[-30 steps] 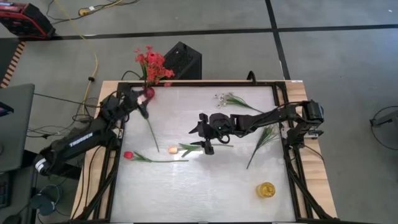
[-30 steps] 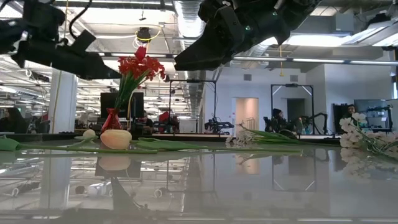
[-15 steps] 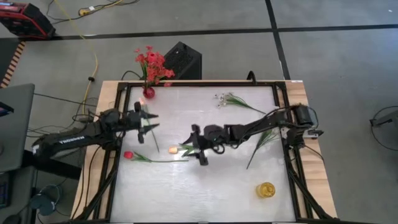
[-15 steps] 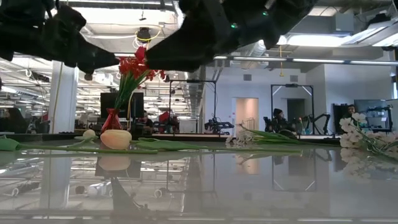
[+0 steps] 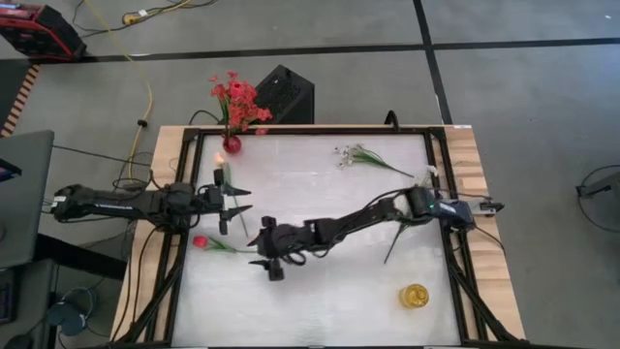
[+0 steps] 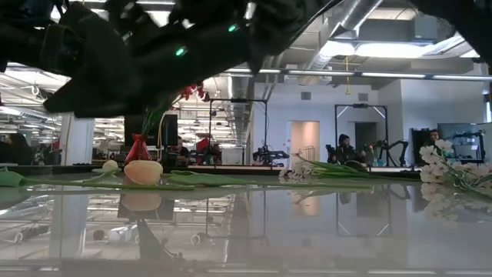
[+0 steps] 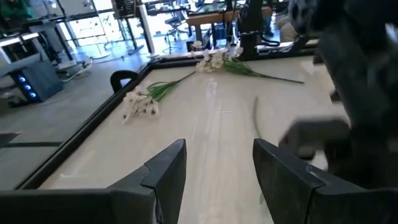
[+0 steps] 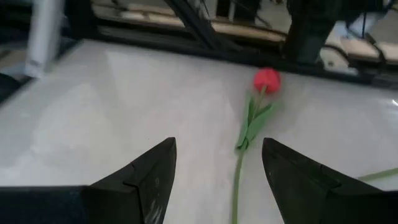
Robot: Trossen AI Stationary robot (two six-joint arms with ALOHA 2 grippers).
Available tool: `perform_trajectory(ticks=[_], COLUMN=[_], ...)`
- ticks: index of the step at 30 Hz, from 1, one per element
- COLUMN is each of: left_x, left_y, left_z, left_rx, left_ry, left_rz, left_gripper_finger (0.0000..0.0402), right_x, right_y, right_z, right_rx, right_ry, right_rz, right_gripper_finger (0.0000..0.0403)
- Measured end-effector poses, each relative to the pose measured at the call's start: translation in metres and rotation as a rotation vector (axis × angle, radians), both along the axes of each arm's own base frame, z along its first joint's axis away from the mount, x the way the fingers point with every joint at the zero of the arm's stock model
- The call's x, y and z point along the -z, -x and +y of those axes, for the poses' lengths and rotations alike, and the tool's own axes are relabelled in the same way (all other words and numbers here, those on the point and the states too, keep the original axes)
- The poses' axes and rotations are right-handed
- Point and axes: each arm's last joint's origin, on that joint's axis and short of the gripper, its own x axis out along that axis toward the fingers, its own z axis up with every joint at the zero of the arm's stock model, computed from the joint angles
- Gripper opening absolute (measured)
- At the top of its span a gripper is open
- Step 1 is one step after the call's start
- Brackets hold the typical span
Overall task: Sort flowers into vase by color
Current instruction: Put the pink flower into the transparent red vase
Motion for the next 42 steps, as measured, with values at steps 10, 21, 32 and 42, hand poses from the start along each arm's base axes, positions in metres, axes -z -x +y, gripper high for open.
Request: perform_trajectory(ticks=[10,21,32,42], left_x=[0.0,0.004,0.012,0.014], left_y=[0.0,0.001,0.003,0.004], left_z=[0.0,0.001,0.001,0.003], left_rx=[-0.012,-0.042,-0.067,-0.147], left_ry=[0.022,0.049,0.108,0.118], left_rz=[-0.005,0.033,0.105,0.112], left_gripper_finger=[0.0175,0.0175,0.0175,0.0175], right_x=[0.044,0.065,0.051,-0.009], right_y=[-0.035,-0.035,-0.028,0.032], right_z=[0.001,-0.01,-0.008,0.024], right_rx=[0.082,0.215,0.114,-0.008], right_ry=[-0.077,-0.066,-0.13,-0.01], right_rz=[0.037,0.186,0.276,0.361], right_gripper_finger=[0.0265,0.0189,0.0023,0.0022])
